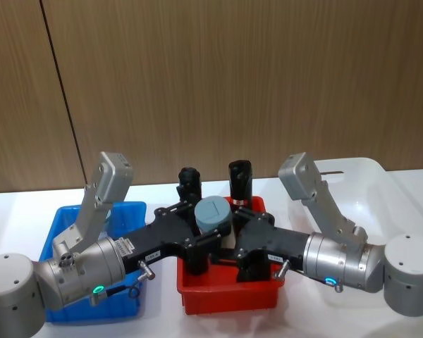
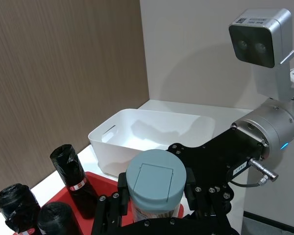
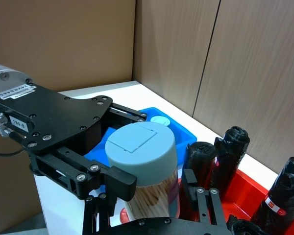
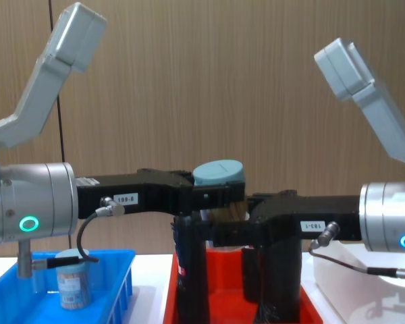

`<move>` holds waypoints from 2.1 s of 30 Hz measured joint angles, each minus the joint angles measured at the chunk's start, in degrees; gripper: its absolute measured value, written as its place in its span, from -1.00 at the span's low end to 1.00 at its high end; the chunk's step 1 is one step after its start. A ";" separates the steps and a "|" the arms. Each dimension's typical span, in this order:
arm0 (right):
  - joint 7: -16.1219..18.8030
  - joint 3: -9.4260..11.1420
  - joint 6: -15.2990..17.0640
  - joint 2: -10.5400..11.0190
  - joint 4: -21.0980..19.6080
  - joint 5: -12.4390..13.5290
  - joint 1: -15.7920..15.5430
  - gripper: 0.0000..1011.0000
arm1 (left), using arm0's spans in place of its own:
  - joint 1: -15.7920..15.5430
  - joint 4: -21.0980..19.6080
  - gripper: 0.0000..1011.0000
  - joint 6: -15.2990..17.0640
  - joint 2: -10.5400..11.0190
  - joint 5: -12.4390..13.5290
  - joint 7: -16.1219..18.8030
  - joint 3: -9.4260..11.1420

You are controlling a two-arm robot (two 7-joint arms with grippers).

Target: Pick the cotton swabs from the blue box and place them into the white box.

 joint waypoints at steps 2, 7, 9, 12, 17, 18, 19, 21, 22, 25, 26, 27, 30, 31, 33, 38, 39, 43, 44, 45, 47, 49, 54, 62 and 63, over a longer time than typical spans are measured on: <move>0.20 -0.04 -0.04 0.02 0.04 -0.07 0.03 0.55 | 0.00 0.00 0.31 0.00 0.00 0.00 0.00 0.00; 0.65 -0.16 -0.13 0.15 0.16 -0.09 0.15 0.29 | 0.00 0.00 0.45 0.00 0.00 0.00 0.00 0.00; 0.77 -0.19 -0.19 0.20 0.26 -0.07 0.20 0.26 | 0.00 0.00 0.60 0.00 0.00 0.00 0.00 0.00; 0.89 -0.22 -0.26 0.27 0.37 0.01 0.29 0.26 | 0.00 0.00 0.74 0.00 0.00 0.00 0.00 0.00; 1.08 -0.25 -0.45 0.39 0.58 0.34 0.37 0.26 | 0.00 0.00 0.98 0.00 0.00 0.00 0.00 0.00; 1.10 -0.25 -0.55 0.42 0.63 0.40 0.40 0.26 | 0.00 0.00 0.98 0.00 0.00 0.00 0.00 0.00; 1.11 -0.25 -0.59 0.45 0.65 0.43 0.40 0.26 | 0.00 0.00 0.99 0.00 0.00 0.00 0.00 0.00; 1.11 -0.25 -0.68 0.51 0.70 0.57 0.41 0.26 | 0.00 0.00 0.99 0.00 0.00 0.00 0.00 0.00; 1.11 -0.24 -0.75 0.58 0.73 0.76 0.42 0.26 | 0.00 0.00 0.99 0.00 0.00 0.00 0.00 0.00; 1.03 -0.16 -0.96 0.74 0.77 1.02 0.42 0.26 | 0.00 0.00 0.99 0.00 0.00 0.00 0.00 0.00; 0.97 -0.10 -1.03 0.81 0.77 1.15 0.42 0.26 | 0.00 0.00 0.99 0.00 0.00 0.00 0.00 0.00; 0.90 -0.05 -1.12 0.86 0.78 1.26 0.42 0.26 | 0.00 0.00 0.99 0.00 0.00 0.00 0.00 0.00; 0.62 0.22 -1.33 1.14 0.77 1.63 0.38 0.26 | 0.00 0.00 0.99 0.00 0.00 0.00 0.00 0.00; 0.41 0.42 -1.46 1.34 0.76 1.79 0.35 0.26 | 0.00 0.00 0.99 0.00 0.00 0.00 0.00 0.00; 0.15 0.76 -1.66 1.67 0.69 2.18 0.30 0.26 | 0.00 0.00 0.99 0.00 0.00 0.00 0.00 0.00; -0.57 1.49 -2.06 2.40 0.43 2.99 0.22 0.26 | 0.00 0.00 0.99 0.00 0.00 0.01 0.00 0.00; -0.66 1.64 -2.10 2.54 0.36 3.08 0.20 0.26 | 0.00 0.00 0.99 0.00 0.00 0.00 0.00 0.00; -1.54 2.54 -2.50 3.36 0.03 3.98 0.14 0.26 | 0.00 0.00 0.99 0.00 0.00 0.01 0.00 0.00; -1.85 2.90 -2.61 3.69 -0.10 4.32 0.12 0.26 | 0.00 0.00 0.99 0.00 0.00 0.01 0.00 0.00; -1.98 3.14 -2.67 3.90 -0.18 4.45 0.11 0.26 | 0.00 0.00 0.99 0.00 0.00 0.01 0.00 0.00; -2.24 3.42 -2.81 4.16 -0.27 4.78 0.11 0.26 | 0.00 0.00 0.99 0.00 0.00 0.01 0.00 0.00; -2.50 3.78 -2.94 4.49 -0.37 5.04 0.11 0.26 | 0.00 0.00 0.99 0.00 0.00 0.01 0.00 0.00; -3.42 5.04 -3.36 5.53 -0.47 6.02 0.17 0.26 | 0.00 0.00 0.99 0.00 0.00 0.01 0.00 0.00; -4.84 6.59 -4.04 6.74 0.71 6.62 0.91 0.26 | 0.00 0.00 0.99 0.00 0.00 0.01 0.00 0.00; -4.98 6.73 -4.12 6.83 0.94 6.62 1.02 0.26 | 0.00 0.00 0.99 0.00 0.00 0.01 0.00 0.00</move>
